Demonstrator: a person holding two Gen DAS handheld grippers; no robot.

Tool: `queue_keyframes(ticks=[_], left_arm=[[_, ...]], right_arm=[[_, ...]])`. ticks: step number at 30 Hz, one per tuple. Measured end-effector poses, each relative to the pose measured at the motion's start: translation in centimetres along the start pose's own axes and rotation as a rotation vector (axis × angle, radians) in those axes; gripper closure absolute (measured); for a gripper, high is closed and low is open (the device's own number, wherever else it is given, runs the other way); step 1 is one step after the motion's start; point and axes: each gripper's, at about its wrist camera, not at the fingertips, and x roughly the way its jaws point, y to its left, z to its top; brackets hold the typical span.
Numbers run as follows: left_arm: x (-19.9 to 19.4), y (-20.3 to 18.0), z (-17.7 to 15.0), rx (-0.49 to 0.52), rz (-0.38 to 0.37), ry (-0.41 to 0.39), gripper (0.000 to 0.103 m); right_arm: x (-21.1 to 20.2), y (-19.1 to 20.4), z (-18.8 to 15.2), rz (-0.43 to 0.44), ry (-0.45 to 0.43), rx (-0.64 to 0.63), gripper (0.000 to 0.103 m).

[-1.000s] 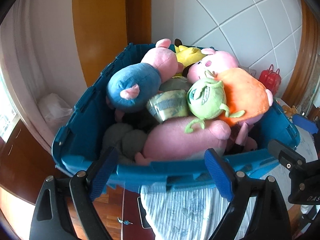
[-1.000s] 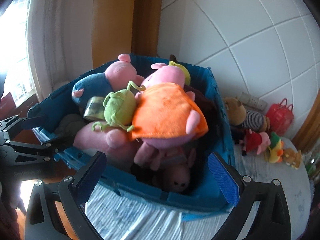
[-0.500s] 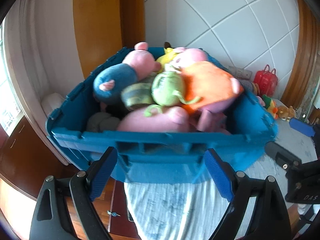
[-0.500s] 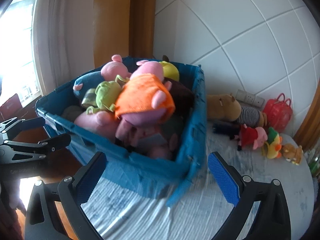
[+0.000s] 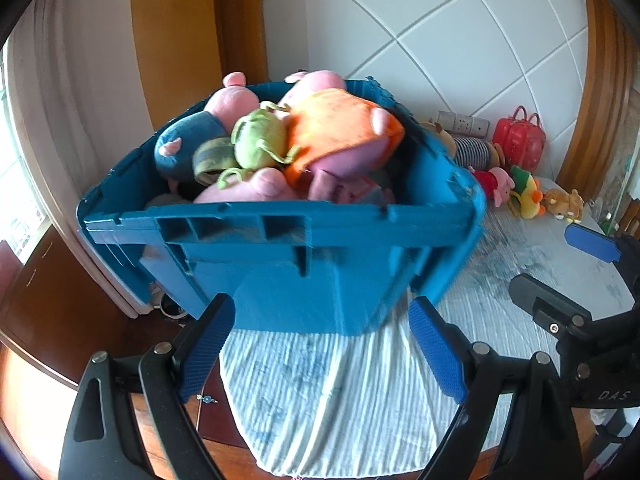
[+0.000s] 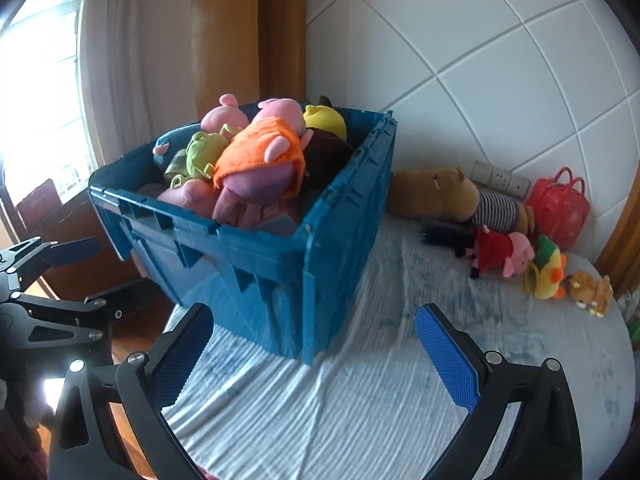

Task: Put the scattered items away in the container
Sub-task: 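Withdraw both tools from the crate back over the bed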

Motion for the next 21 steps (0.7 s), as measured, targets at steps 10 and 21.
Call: queue_keyframes(ticks=[10,21], left_arm=[[-0.6,-5.7,-1.7,0.048,-0.051,0.013,0.014],[-1.1,-11.8,-2.9,0.095,-0.118,0.019,0.014]], right_arm=[[-2.6,-3.8,-3.3,-0.037,0.024,0.029,0.000],[-5.8,-8.4,-6.3,-0.111,0.026,0.087,0.000]])
